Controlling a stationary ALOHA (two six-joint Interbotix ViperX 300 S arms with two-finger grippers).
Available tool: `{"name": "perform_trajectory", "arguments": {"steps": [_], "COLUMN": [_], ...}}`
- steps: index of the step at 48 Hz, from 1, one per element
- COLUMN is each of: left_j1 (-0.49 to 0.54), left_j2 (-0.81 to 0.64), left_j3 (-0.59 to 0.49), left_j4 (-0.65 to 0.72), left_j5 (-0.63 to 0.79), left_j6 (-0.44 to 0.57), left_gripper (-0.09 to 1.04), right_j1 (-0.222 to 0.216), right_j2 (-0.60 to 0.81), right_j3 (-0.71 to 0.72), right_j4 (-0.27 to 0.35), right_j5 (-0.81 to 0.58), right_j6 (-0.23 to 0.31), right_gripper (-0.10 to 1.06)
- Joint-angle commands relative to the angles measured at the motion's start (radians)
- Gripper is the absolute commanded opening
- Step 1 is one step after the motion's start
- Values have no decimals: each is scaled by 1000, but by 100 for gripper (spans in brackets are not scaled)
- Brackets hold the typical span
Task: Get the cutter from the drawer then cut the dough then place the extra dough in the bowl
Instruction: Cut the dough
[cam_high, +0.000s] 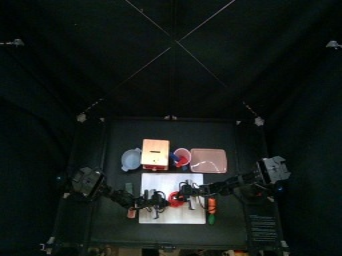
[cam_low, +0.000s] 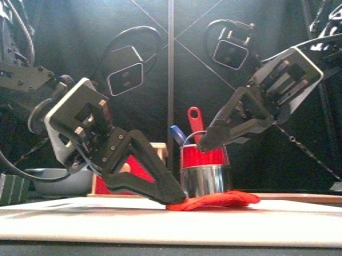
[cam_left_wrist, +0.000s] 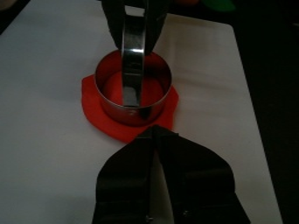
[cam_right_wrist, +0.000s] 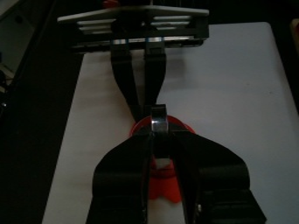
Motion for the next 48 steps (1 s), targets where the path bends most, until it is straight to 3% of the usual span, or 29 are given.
{"name": "perform_trajectory", "arguments": {"steps": [1,20,32,48], "left_j1": [5,3,3,3], "left_j2": [-8,-9,-40,-95], "left_j3": [-6,-6,-6,0], "left_j4": [-3,-3,38,104], "left_j5": [11,12,14,12], "left_j6": [0,0,6,6], "left_gripper": [53,53,56,69], "right_j1": [-11,-29,-84,-126], "right_j2": [-54,-130,-241,-249], "right_j3": [-21,-3,104,179], "right_j4": [0,-15,-14,-11], "right_j5": [-14,-15,2,75], "right_j6": [-3,-3,2,8], "right_gripper": [58,58,59,60]}}
